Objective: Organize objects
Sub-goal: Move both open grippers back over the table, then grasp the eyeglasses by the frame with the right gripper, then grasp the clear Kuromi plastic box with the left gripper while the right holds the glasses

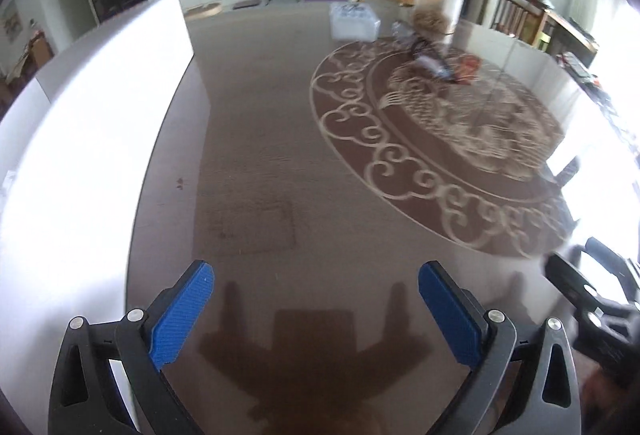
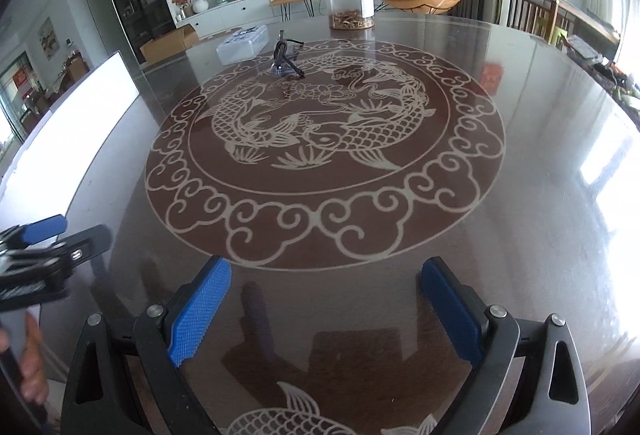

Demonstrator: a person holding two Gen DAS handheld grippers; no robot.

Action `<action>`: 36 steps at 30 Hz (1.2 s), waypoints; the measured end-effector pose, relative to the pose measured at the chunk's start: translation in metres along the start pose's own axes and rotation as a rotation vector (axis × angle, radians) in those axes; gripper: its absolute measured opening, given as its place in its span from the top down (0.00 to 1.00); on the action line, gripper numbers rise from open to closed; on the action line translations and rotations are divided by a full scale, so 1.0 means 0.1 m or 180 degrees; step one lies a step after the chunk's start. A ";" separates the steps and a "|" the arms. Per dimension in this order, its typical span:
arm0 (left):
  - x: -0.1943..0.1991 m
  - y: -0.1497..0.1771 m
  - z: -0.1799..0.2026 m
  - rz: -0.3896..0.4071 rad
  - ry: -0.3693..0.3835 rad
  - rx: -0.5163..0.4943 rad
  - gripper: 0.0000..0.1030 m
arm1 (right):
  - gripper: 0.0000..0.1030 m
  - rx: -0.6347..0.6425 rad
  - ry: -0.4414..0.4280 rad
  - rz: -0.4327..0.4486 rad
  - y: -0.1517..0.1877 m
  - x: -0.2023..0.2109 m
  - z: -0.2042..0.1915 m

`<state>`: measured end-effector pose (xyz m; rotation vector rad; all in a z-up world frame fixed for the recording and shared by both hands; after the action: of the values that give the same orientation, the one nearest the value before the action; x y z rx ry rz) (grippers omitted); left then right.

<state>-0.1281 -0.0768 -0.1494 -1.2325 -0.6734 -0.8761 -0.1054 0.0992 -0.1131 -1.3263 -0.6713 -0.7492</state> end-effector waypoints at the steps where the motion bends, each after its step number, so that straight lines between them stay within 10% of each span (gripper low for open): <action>1: -0.08 -0.01 0.00 -0.0022 -0.0015 0.0023 0.00 | 0.05 0.0030 0.0026 -0.0007 0.00 -0.01 -0.01; 10: -0.15 -0.08 -0.10 0.0231 -0.0016 -0.0047 0.00 | 0.00 0.0392 0.0092 -0.0031 -0.33 -0.32 -0.21; 24: -0.16 -0.14 -0.08 0.0263 -0.0014 -0.0043 0.00 | 0.02 0.0664 -0.0102 0.0009 -1.90 -1.41 -1.08; 27: -0.16 -0.14 -0.08 0.0265 -0.0014 -0.0044 0.00 | 0.81 0.0579 -0.0090 0.0046 -2.13 -1.44 -1.07; 36: -0.15 -0.14 -0.08 0.0261 -0.0011 -0.0044 0.00 | 0.88 0.0300 -0.0221 0.0033 -1.43 -1.01 -0.42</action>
<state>-0.1481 -0.0830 -0.1566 -1.2656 -0.6163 -0.8121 -0.2799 0.0552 -0.1140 -1.2730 -0.7459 -0.6579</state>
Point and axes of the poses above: each gripper's, at about its wrist camera, not at the fingertips, and x roughly against the way its jaws point, z to its right, y to its underside, the point moved 9 cm from there along -x, roughly the way its jaws point, and after that the axes turned 15 degrees about y, right-handed, at the moved point
